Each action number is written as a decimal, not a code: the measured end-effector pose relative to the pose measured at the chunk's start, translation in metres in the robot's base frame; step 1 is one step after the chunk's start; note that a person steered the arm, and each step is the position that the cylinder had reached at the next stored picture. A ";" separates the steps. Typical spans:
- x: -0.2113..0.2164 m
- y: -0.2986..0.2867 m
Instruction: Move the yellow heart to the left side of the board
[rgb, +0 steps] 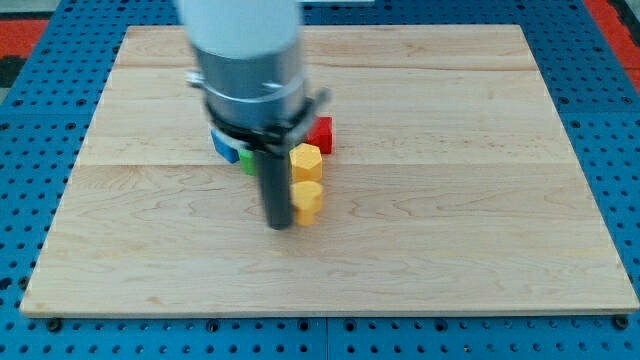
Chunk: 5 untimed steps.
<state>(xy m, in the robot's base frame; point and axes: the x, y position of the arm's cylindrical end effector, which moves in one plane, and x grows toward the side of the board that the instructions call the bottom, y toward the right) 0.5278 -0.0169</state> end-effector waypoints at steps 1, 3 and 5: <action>0.003 0.049; -0.009 0.125; -0.034 0.032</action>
<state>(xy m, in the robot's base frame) 0.4940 0.0152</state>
